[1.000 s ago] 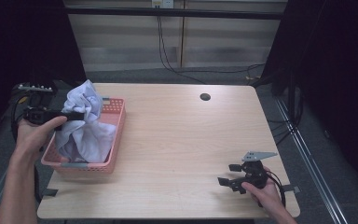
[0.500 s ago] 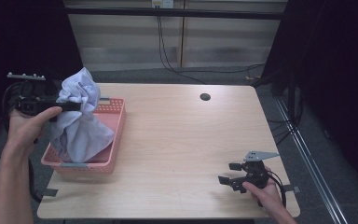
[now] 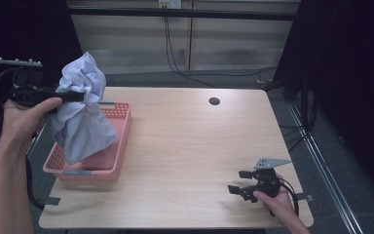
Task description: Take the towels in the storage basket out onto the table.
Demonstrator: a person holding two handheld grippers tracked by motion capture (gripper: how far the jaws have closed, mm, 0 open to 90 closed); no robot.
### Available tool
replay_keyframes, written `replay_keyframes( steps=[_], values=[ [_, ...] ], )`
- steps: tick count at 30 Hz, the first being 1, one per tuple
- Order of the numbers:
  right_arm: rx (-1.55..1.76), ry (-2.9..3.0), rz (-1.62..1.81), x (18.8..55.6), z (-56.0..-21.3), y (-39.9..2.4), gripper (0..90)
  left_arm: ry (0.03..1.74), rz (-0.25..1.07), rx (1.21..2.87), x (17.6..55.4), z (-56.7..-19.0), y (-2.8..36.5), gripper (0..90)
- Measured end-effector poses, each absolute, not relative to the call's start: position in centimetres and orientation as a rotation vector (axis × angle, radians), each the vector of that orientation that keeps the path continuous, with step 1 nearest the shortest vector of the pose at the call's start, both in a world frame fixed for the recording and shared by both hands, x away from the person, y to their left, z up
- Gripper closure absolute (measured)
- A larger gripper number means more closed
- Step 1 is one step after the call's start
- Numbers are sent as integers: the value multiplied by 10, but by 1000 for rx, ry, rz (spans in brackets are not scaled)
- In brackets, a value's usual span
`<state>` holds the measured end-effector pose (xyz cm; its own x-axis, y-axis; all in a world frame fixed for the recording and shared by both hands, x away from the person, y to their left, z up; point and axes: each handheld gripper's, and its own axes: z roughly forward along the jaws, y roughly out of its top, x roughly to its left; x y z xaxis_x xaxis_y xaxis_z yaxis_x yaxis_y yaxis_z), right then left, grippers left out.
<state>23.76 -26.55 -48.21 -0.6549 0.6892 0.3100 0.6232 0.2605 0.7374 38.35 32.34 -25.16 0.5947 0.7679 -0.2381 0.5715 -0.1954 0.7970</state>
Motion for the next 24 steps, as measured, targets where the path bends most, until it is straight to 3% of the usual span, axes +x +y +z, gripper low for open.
replay_keyframes(
  steps=[24],
  values=[
    [1287,2427,1345,238,-482,-265,148,1008,356,1838,371,-193,307,575]
  ],
)
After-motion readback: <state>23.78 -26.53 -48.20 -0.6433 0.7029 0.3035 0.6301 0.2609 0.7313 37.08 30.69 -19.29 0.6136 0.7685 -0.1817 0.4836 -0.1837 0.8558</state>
